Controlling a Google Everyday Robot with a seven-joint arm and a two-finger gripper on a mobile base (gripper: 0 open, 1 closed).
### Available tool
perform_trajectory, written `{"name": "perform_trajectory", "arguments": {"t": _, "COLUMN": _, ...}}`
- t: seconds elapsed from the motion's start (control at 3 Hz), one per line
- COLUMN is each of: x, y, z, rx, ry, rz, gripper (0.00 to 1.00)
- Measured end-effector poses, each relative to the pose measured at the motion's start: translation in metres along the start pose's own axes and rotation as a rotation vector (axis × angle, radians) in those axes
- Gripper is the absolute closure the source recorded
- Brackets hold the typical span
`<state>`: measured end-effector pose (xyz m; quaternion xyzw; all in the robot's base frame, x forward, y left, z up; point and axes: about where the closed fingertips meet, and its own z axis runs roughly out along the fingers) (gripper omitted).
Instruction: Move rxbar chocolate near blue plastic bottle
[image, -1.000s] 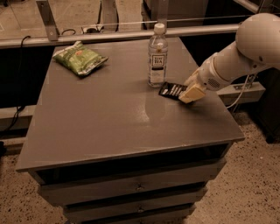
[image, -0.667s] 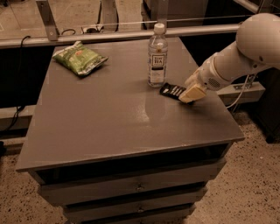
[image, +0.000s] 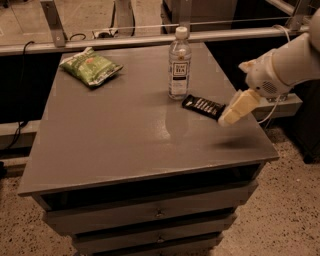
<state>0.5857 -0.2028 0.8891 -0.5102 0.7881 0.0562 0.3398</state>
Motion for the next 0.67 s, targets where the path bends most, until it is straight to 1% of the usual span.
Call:
{"name": "perform_trajectory", "arguments": {"t": 0.33, "x": 0.01, "y": 0.004, "z": -0.057, "rx": -0.02, "ry": -0.067, "rz": 0.001, "gripper": 0.0}}
{"name": "perform_trajectory", "arguments": {"t": 0.67, "x": 0.029, "y": 0.01, "z": -0.098, "rx": -0.038, "ry": -0.159, "rz": 0.02, "gripper": 0.0}}
